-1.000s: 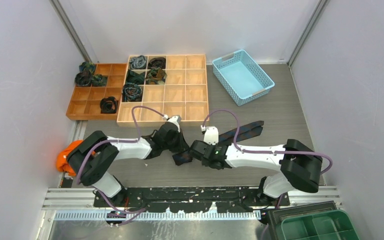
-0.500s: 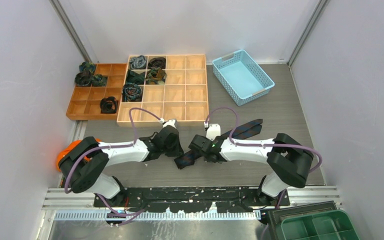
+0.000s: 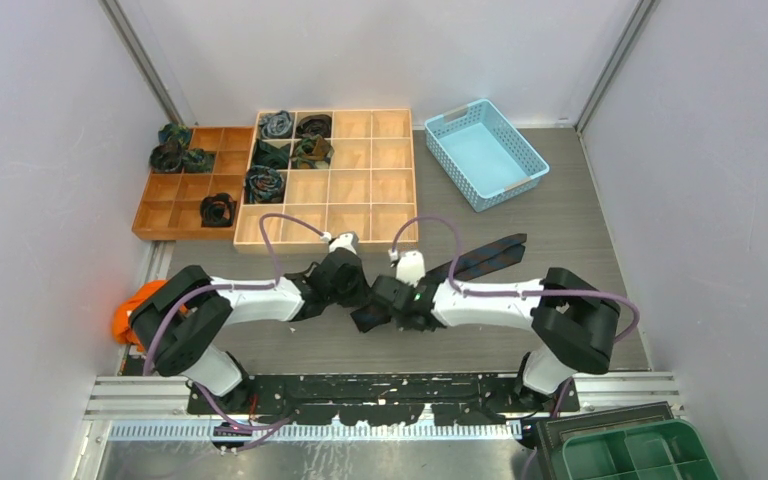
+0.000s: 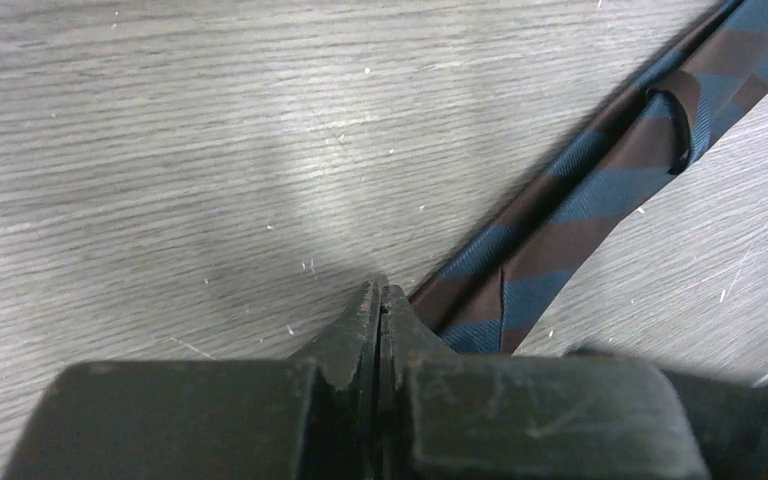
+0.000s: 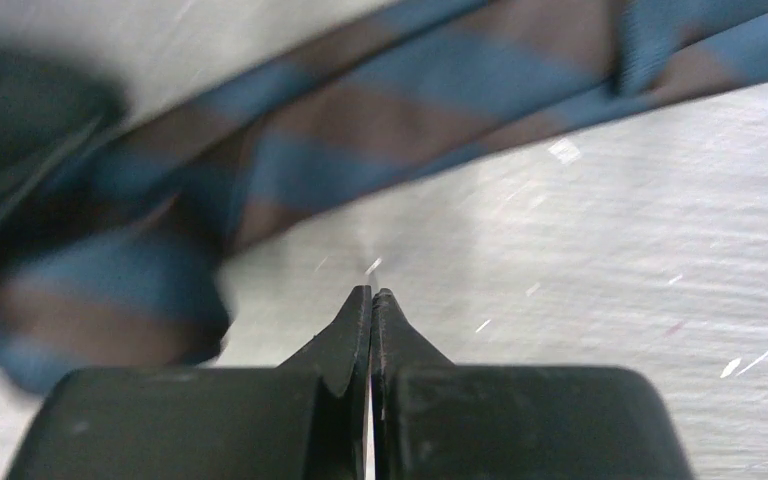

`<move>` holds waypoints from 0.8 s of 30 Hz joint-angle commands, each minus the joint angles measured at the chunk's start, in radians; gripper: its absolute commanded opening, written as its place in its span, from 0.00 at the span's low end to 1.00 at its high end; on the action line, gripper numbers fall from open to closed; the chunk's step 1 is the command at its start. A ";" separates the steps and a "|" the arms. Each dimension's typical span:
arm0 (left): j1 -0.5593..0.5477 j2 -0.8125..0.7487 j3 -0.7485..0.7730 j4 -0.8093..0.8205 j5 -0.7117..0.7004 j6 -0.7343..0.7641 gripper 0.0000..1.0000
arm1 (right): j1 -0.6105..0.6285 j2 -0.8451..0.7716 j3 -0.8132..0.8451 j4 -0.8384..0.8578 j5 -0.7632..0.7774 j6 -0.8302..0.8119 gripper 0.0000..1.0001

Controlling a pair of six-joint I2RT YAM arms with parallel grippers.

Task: Roll the ties
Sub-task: Roll the tie at the center of the board.

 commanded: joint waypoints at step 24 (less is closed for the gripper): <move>0.016 0.175 -0.239 -0.068 0.025 -0.009 0.00 | 0.170 0.165 0.110 0.129 0.150 -0.030 0.01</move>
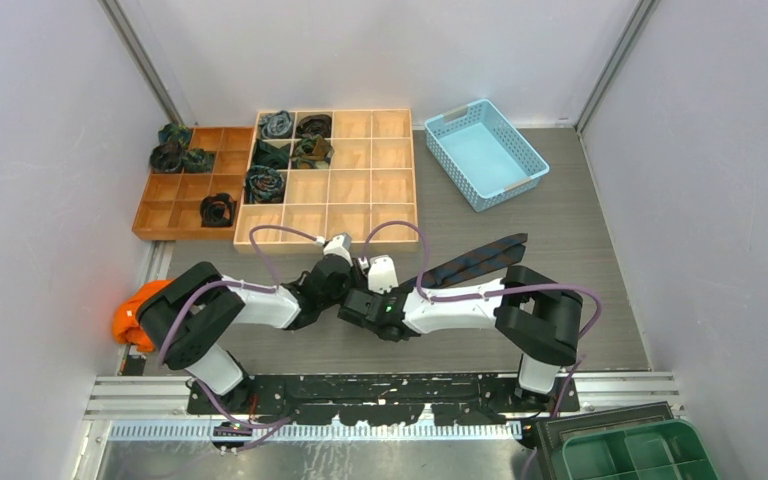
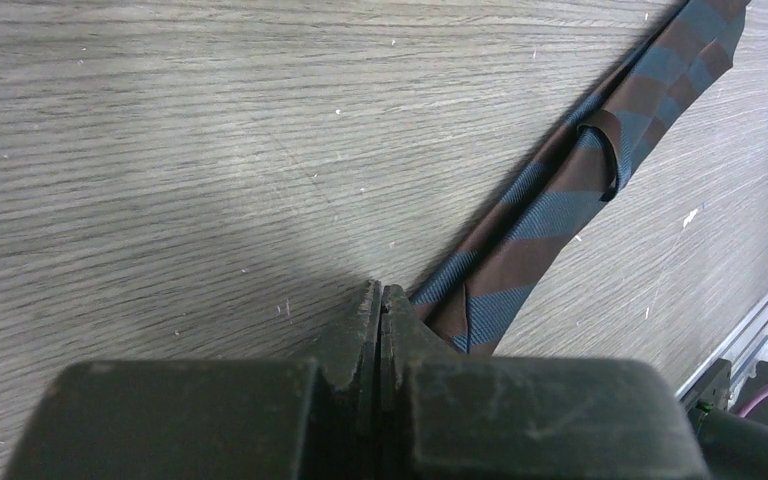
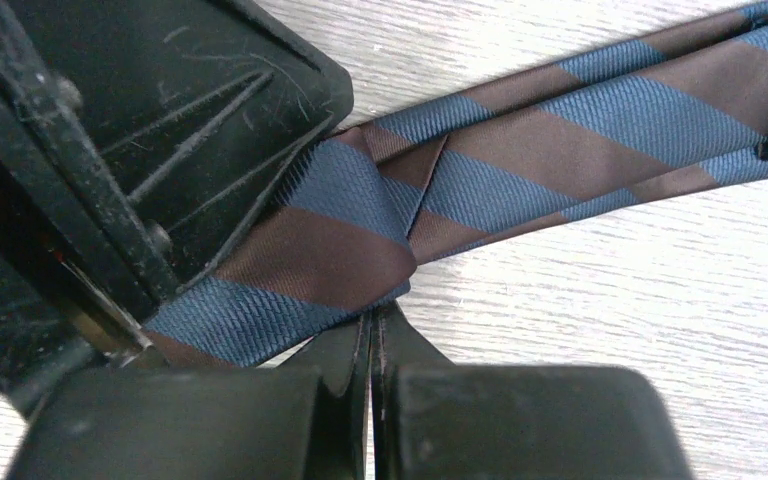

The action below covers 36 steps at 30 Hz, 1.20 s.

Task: Roll the ties
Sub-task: Roll the tie at the center of the board.

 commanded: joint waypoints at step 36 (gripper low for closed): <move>0.011 -1.222 0.437 -1.555 -0.832 -0.089 0.00 | 0.200 0.183 0.492 -0.339 0.278 -0.340 0.70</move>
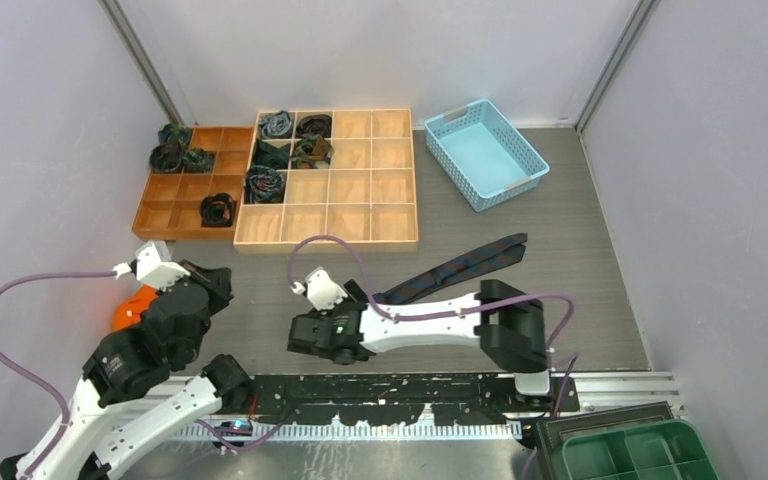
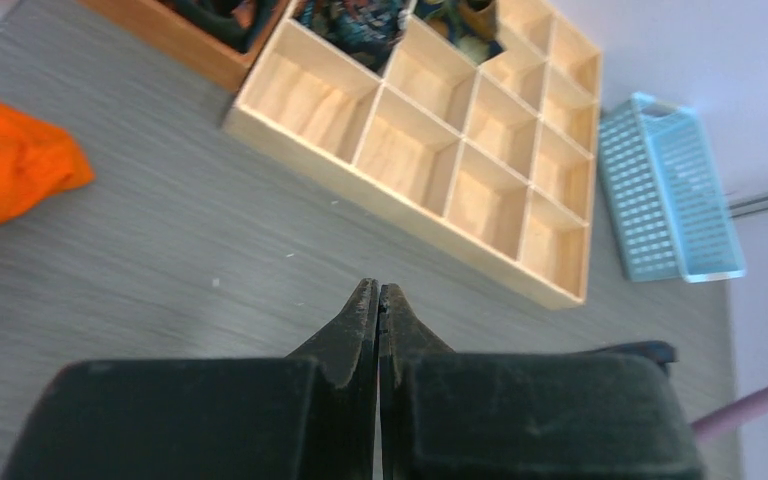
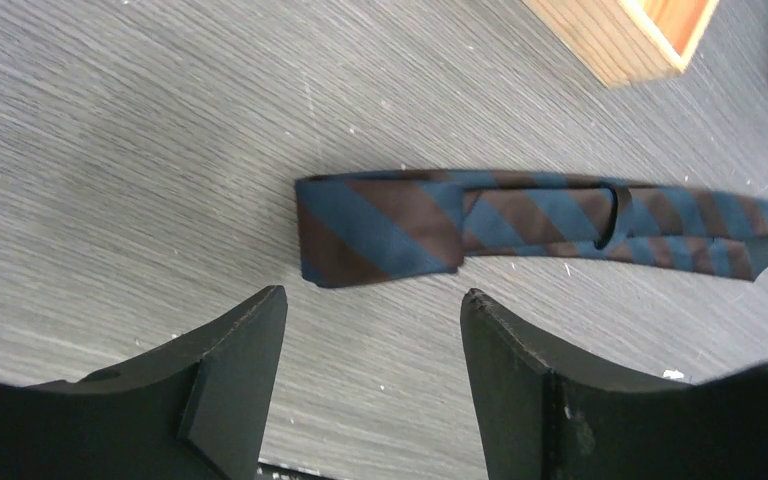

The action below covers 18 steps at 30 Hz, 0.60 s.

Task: Roll the ties
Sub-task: Roll the tie at the center of the board.

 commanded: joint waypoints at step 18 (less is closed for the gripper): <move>0.000 -0.061 0.051 -0.169 -0.097 0.016 0.00 | -0.120 0.206 0.004 0.116 -0.086 -0.102 0.63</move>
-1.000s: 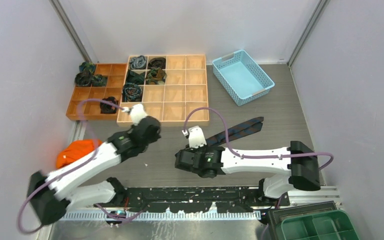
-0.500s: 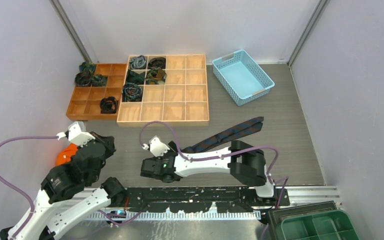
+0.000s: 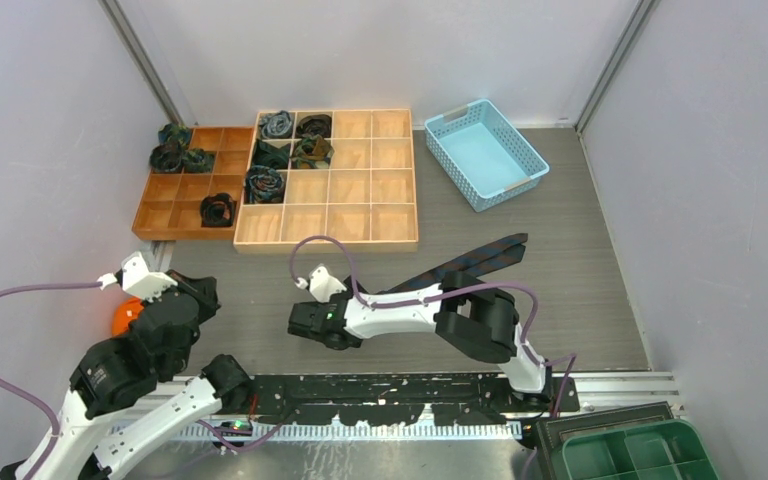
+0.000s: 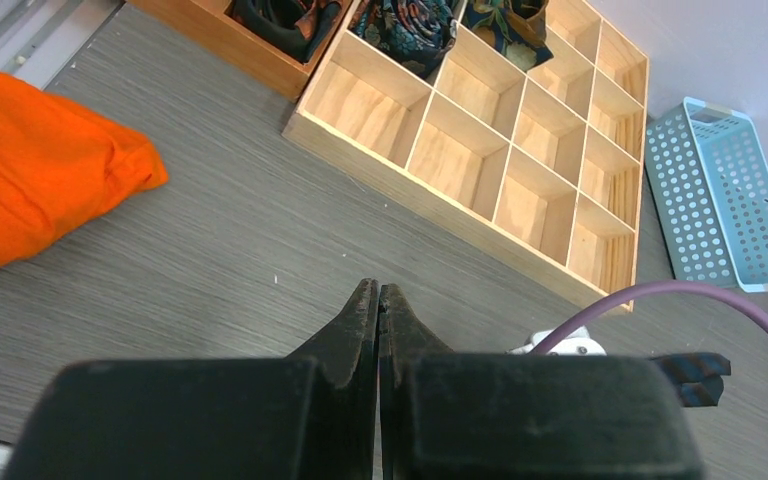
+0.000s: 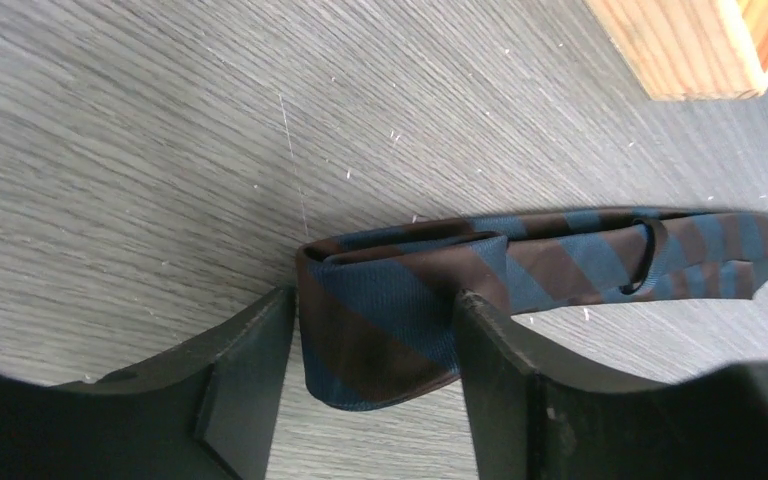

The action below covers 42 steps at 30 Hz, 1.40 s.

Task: Roll the ties
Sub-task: Roll the tie at the center of the board.

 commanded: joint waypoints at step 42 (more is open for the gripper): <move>0.000 0.231 0.060 0.369 0.065 0.274 0.00 | -0.303 -0.412 -0.600 1.093 -1.046 0.479 0.23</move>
